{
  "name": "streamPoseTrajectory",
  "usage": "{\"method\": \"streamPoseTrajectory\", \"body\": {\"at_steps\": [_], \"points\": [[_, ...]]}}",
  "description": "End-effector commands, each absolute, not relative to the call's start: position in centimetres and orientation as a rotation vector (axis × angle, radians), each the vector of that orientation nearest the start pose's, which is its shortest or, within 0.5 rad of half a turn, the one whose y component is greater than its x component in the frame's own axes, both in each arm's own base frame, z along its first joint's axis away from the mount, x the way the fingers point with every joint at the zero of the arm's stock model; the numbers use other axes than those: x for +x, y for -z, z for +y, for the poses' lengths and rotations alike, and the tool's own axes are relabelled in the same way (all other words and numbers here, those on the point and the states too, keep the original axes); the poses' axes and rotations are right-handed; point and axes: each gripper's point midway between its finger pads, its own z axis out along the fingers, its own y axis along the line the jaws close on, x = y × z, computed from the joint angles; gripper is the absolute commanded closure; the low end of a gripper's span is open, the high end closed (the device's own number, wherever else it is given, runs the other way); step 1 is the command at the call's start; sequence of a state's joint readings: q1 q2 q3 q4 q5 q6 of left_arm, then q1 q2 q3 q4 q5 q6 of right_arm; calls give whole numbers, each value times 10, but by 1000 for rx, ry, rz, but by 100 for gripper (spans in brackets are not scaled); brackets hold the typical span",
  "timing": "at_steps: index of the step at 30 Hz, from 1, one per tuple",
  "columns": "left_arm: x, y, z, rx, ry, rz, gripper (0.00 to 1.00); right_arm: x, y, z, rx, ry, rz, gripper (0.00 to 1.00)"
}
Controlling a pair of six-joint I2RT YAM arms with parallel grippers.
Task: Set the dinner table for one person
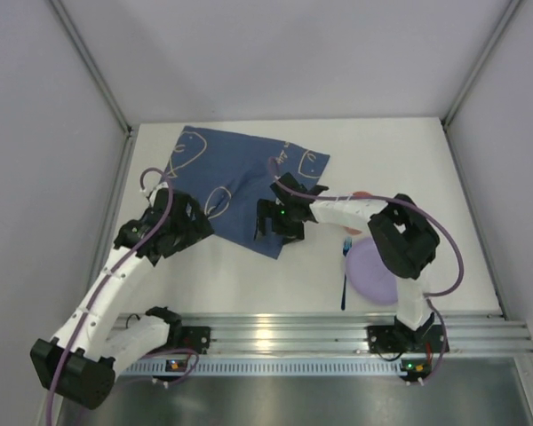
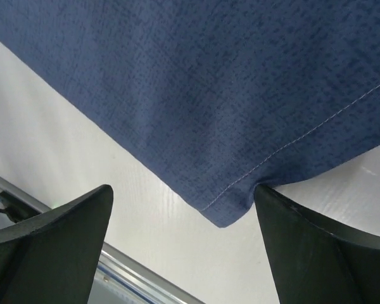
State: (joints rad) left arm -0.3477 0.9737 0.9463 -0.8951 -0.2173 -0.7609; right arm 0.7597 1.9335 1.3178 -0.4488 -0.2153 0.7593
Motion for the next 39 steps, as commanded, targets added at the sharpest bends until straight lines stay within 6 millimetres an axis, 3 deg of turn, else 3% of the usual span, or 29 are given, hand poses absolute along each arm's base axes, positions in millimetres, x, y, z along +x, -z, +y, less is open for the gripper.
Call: {"method": "streamPoseTrajectory", "body": {"at_steps": [1, 2, 3, 4, 6, 7, 11, 13, 15, 18, 21, 24, 25, 26, 27, 28, 31, 37, 39], "points": [[211, -159, -64, -630, 178, 2429, 4, 265, -32, 375, -147, -725, 2867, 17], [210, -157, -63, -631, 171, 2433, 4, 266, -29, 376, -147, -723, 2870, 17], [208, -160, -61, -633, 174, 2420, 5, 265, -27, 375, -157, -715, 2875, 27], [206, -161, -60, -638, 172, 2412, 4, 265, -24, 371, -157, -687, 2884, 51], [203, -163, -57, -646, 172, 2395, 4, 266, -22, 359, -162, -641, 2893, 80], [202, -163, -57, -645, 175, 2391, 5, 269, -23, 352, -156, -615, 2889, 100], [201, -164, -58, -652, 189, 2388, 5, 283, -55, 295, -120, -405, 2831, 100], [202, -163, -60, -652, 200, 2391, 5, 302, -70, 250, -37, -223, 2774, 100], [205, -162, -62, -649, 211, 2389, 5, 308, -94, 210, 47, -126, 2739, 100], [211, -161, -67, -641, 228, 2392, 6, 315, -121, 170, 130, -29, 2675, 100], [219, -160, -73, -628, 257, 2391, 6, 315, -140, 157, 131, 2, 2641, 100], [226, -158, -80, -619, 279, 2403, 6, 314, -151, 164, 102, -52, 2632, 100], [228, -158, -81, -618, 284, 2405, 7, 313, -155, 166, 101, -76, 2633, 97], [231, -157, -83, -617, 287, 2410, 7, 312, -160, 170, 92, -113, 2629, 88], [232, -156, -84, -614, 289, 2414, 7, 311, -164, 174, 70, -137, 2627, 60], [233, -156, -85, -613, 291, 2416, 7, 311, -173, 179, 56, -181, 2613, 45], [236, -155, -89, -611, 304, 2427, 7, 312, -196, 185, 13, -224, 2577, 20], [245, -142, -94, -611, 312, 2436, 7, 324, -248, 158, 17, -98, 2451, 15], [253, -136, -96, -605, 297, 2446, 7, 326, -255, 144, 27, -45, 2432, 12]]}}
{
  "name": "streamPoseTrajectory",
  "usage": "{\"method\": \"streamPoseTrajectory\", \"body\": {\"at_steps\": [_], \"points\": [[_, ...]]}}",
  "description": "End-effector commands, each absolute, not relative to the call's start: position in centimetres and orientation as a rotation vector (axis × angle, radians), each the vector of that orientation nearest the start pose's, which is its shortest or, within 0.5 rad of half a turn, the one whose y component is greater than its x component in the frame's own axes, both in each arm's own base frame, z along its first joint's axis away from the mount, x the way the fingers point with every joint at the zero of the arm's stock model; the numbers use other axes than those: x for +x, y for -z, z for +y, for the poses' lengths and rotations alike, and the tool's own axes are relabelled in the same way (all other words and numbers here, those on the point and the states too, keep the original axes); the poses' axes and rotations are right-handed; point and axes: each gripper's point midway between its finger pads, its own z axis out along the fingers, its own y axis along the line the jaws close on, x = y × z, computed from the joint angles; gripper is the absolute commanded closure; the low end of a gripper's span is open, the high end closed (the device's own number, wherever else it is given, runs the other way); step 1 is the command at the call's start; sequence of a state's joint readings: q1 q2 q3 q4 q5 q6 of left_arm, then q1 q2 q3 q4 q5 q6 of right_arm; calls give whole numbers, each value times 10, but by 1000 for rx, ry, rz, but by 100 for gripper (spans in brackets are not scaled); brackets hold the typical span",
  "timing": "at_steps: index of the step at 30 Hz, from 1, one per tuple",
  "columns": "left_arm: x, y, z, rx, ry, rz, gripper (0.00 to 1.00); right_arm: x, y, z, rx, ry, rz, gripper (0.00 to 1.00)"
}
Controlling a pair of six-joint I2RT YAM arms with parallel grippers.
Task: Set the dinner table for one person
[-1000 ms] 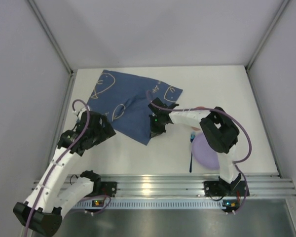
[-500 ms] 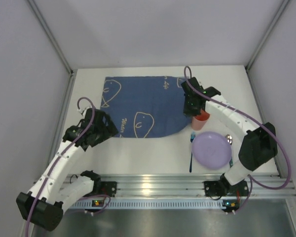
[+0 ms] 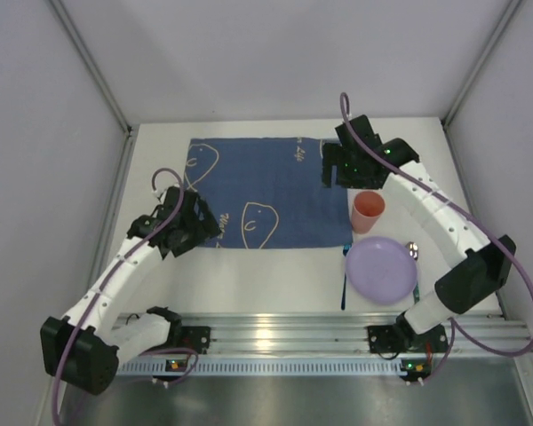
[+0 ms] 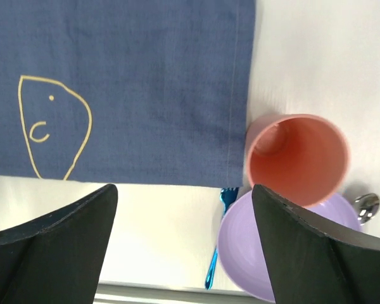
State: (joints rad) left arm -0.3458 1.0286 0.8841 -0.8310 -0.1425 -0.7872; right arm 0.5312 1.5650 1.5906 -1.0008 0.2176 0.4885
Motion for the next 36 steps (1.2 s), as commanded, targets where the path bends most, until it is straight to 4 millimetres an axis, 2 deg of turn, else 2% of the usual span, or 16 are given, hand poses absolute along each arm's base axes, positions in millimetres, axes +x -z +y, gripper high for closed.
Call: {"method": "streamPoseTrajectory", "body": {"at_steps": [1, 3, 5, 7, 10, 12, 13, 16, 19, 22, 26, 29, 32, 33, 35, 36], "points": [[256, -132, -95, -603, 278, 2450, 7, 328, -255, 134, 42, 1, 2420, 12], [262, -119, -94, -604, 235, 2474, 7, 330, -252, 116, 62, 59, 2420, 12], [274, -103, -97, -570, 216, 2499, 6, 331, -236, 101, 85, 107, 2461, 12], [286, -95, -102, -539, 216, 2508, 5, 334, -219, 100, 80, 113, 2499, 14], [297, -61, -98, -536, 130, 2600, 5, 343, -204, 102, 61, 121, 2528, 16], [311, -55, -95, -553, 139, 2599, 5, 347, -192, 104, 53, 129, 2547, 17], [313, -42, -94, -558, 127, 2632, 5, 351, -183, 106, 53, 133, 2561, 18], [322, -24, -90, -569, 110, 2673, 5, 353, -156, 108, 58, 138, 2626, 19], [314, -11, -83, -598, 67, 2744, 5, 356, -135, 116, 43, 116, 2668, 21], [295, -4, -74, -626, 16, 2769, 5, 362, -121, 120, 20, 110, 2689, 24], [270, -7, -60, -722, 5, 2769, 5, 367, -112, 123, 2, 118, 2706, 29], [255, -16, -59, -751, 22, 2760, 6, 367, -106, 122, -1, 129, 2714, 39], [245, -26, -53, -773, 0, 2740, 6, 365, -100, 118, -8, 155, 2720, 62], [243, -28, -51, -771, -8, 2737, 6, 364, -98, 116, -13, 175, 2721, 75], [239, -31, -50, -772, -14, 2745, 6, 365, -98, 112, -20, 200, 2716, 86], [239, -32, -51, -777, -9, 2751, 6, 366, -99, 110, -23, 214, 2709, 97]]}}
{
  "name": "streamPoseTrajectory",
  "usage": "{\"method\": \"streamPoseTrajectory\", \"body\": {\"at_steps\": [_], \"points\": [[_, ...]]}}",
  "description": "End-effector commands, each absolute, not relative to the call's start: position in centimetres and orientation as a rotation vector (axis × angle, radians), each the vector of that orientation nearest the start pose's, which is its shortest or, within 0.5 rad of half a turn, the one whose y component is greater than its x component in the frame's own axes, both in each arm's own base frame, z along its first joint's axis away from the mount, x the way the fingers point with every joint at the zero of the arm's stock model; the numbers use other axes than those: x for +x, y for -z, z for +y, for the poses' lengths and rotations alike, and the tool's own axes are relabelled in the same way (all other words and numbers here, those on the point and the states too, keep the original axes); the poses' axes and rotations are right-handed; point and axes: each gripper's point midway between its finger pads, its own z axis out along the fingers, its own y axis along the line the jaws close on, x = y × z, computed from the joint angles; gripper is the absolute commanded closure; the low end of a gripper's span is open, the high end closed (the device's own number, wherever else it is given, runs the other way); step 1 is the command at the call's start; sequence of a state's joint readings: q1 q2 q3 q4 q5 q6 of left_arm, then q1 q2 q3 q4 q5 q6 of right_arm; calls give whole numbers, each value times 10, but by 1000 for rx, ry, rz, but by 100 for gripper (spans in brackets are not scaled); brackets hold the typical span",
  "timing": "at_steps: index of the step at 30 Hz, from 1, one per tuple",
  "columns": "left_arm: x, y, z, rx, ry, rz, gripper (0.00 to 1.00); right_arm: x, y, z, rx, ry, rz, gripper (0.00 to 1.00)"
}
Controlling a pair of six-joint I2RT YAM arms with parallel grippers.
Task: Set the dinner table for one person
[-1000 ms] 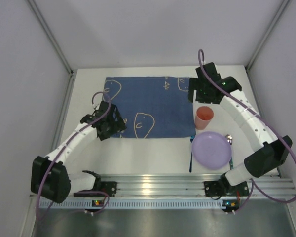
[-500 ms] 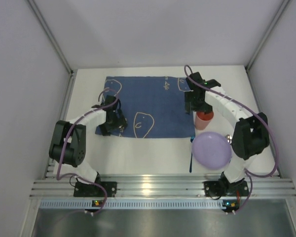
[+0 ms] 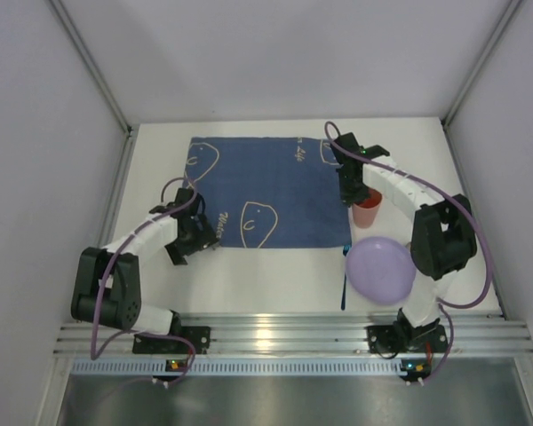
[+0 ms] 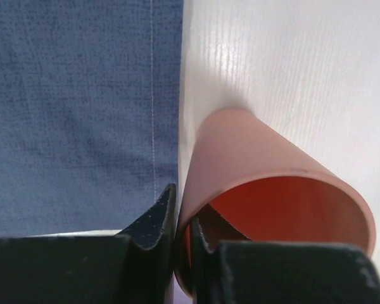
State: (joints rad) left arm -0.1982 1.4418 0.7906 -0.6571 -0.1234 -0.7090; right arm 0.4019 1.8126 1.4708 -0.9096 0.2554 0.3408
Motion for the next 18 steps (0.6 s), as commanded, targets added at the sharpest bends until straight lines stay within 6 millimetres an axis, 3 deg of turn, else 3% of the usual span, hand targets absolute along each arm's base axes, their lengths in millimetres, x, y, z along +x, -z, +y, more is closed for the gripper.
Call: {"method": "streamPoseTrajectory", "body": {"at_steps": [1, 3, 5, 12, 14, 15, 17, 18], "points": [[237, -32, -53, -784, -1, 2760, 6, 369, -102, 107, -18, 235, 2693, 100], [232, -33, -55, -810, 8, 2776, 8, 376, -114, 105, -21, 260, 2665, 100], [239, -49, -55, -810, 38, 2709, 8, 380, -131, 101, -8, 282, 2634, 100], [305, -133, -47, -679, 113, 2355, 7, 416, -208, 132, 20, 111, 2477, 100], [319, -133, -48, -651, 99, 2360, 7, 427, -209, 144, -8, 68, 2476, 100], [329, -138, -50, -643, 102, 2352, 7, 436, -221, 157, -22, -7, 2448, 100], [342, -120, -51, -629, 70, 2398, 7, 449, -214, 168, -32, -39, 2447, 100], [350, -118, -53, -623, 68, 2403, 7, 457, -220, 173, -24, -64, 2423, 100]]}}
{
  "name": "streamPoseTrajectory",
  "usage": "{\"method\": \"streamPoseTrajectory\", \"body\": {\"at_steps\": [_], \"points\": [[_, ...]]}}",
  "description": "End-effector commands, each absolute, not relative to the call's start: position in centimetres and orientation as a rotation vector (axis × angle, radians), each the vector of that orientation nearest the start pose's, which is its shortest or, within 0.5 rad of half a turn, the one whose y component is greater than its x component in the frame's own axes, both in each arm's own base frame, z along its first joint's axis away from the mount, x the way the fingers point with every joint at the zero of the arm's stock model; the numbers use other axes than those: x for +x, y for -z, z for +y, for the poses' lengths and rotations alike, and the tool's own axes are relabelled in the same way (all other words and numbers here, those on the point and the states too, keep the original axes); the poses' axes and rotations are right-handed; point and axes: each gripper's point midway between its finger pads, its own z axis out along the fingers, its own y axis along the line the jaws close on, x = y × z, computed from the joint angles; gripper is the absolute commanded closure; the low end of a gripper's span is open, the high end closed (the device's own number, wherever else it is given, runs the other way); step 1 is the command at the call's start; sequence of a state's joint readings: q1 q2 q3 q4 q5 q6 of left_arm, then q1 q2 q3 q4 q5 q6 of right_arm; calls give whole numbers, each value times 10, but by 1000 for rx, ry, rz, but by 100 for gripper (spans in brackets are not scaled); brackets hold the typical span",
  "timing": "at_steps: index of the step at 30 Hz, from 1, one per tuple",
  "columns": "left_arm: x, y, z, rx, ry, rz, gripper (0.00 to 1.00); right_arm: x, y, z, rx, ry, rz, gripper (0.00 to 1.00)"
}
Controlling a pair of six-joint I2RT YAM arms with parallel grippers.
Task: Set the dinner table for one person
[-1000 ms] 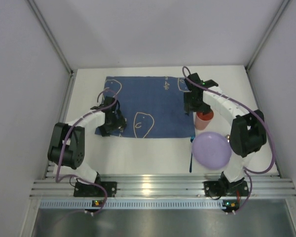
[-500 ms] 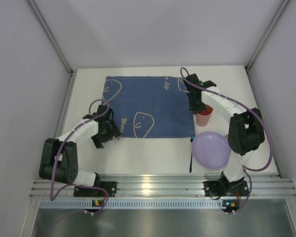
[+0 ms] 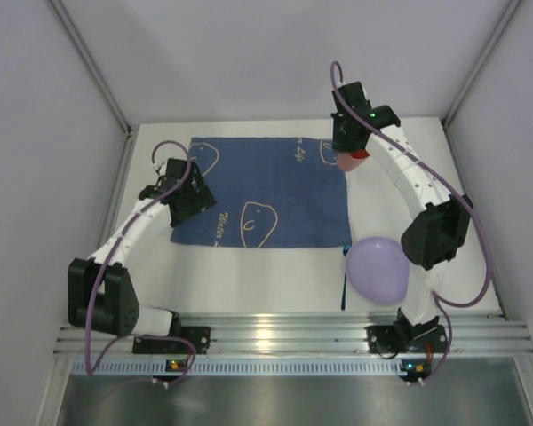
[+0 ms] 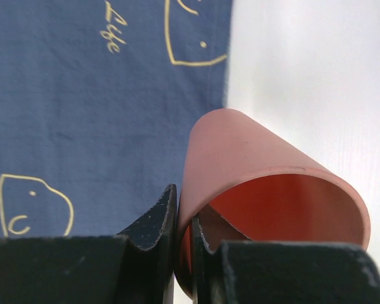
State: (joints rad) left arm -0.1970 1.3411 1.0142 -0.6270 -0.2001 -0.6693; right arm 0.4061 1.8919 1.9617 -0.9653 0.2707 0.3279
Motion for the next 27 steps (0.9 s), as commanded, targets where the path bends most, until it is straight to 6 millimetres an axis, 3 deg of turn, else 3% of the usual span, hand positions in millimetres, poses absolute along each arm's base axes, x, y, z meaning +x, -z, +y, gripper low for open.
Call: {"method": "streamPoseTrajectory", "body": {"at_steps": [1, 3, 4, 5, 6, 7, 12, 15, 20, 23, 24, 27], "points": [[357, -101, -56, -616, 59, 2443, 7, 467, -209, 180, -11, -76, 2431, 100], [368, -91, -60, -613, 60, 2468, 7, 482, -213, 192, -8, -117, 2403, 100], [370, -76, -62, -612, 46, 2511, 7, 490, -196, 198, -17, -111, 2428, 100], [369, -70, -64, -611, 50, 2544, 7, 495, -192, 203, -24, -110, 2429, 100], [372, -67, -66, -612, 52, 2558, 7, 504, -201, 208, -20, -124, 2399, 100], [370, -54, -66, -620, 35, 2591, 7, 510, -184, 211, -26, -112, 2424, 100], [349, -26, -61, -629, -21, 2669, 7, 528, -168, 219, -27, -96, 2415, 100], [326, -16, -57, -660, -57, 2730, 8, 534, -163, 220, -34, -84, 2410, 100], [303, -25, -62, -727, 2, 2743, 8, 539, -123, 224, -78, -40, 2464, 99], [300, -39, -63, -730, 27, 2729, 8, 536, -110, 231, -114, -32, 2486, 70], [305, -46, -64, -727, 36, 2712, 8, 535, -107, 233, -122, -44, 2492, 46], [311, -59, -64, -711, 34, 2700, 8, 535, -115, 241, -136, -78, 2474, 27]]}}
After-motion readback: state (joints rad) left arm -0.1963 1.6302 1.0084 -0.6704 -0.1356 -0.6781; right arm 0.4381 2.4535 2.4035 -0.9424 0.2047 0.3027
